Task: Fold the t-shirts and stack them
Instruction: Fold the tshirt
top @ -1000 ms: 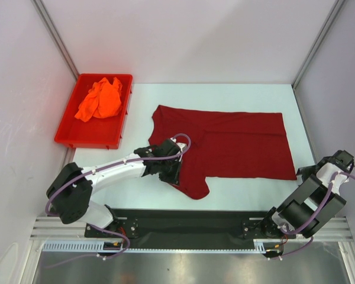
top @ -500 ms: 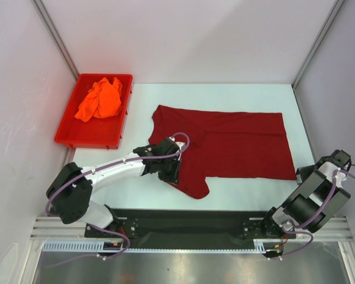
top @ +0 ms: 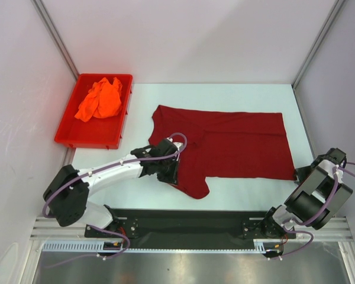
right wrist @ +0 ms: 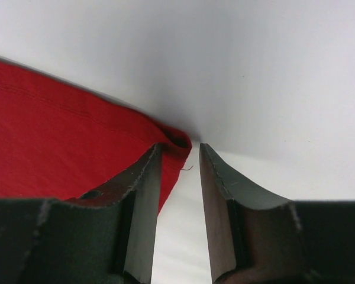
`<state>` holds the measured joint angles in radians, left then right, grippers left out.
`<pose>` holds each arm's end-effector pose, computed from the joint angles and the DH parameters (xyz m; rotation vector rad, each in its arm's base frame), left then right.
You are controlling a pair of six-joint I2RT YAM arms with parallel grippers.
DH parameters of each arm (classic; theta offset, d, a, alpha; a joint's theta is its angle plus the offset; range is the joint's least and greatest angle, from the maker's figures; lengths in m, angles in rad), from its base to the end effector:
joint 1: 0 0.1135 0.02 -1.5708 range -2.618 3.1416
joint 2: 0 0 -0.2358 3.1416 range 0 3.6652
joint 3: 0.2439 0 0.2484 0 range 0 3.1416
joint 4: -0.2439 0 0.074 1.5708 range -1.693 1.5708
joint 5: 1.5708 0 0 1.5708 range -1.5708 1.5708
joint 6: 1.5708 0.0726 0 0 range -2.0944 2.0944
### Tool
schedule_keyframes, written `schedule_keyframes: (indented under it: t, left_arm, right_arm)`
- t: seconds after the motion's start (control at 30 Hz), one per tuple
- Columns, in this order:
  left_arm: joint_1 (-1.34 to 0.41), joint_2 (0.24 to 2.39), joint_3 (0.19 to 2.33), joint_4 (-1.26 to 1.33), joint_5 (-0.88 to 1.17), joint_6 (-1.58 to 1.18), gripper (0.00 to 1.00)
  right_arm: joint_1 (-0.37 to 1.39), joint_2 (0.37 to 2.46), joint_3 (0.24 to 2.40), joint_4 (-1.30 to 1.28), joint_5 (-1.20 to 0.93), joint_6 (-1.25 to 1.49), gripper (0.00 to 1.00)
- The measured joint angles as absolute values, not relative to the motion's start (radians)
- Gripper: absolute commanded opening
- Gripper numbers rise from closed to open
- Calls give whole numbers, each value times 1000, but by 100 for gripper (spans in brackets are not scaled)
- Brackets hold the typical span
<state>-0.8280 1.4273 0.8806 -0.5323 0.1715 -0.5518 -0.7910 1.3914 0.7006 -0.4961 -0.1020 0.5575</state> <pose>0.1884 -0.2235 0.1445 0.4455 2.7661 -0.6332 0.1857 -0.1773 0.1026 1.6942 2.1635 0.0771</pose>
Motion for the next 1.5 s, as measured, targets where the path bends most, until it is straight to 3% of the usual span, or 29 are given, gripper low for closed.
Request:
schedule_keyframes:
  t: [0.1, 0.4, 0.77, 1.5]
  left_arm:
    - [-828, 1407, 861, -529, 171, -568, 0]
    - [-828, 1347, 805, -521, 168, -607, 0]
    - [-827, 1257, 831, -597, 133, -629, 0]
    - [-647, 1551, 1430, -727, 83, -487, 0]
  right_arm:
    - [-796, 1402, 701, -496, -91, 556, 35]
    - [-798, 1415, 701, -487, -97, 538, 0]
    - [-730, 1451, 786, -589, -22, 513, 0]
    - [-603, 1498, 1046, -778, 80, 459, 0]
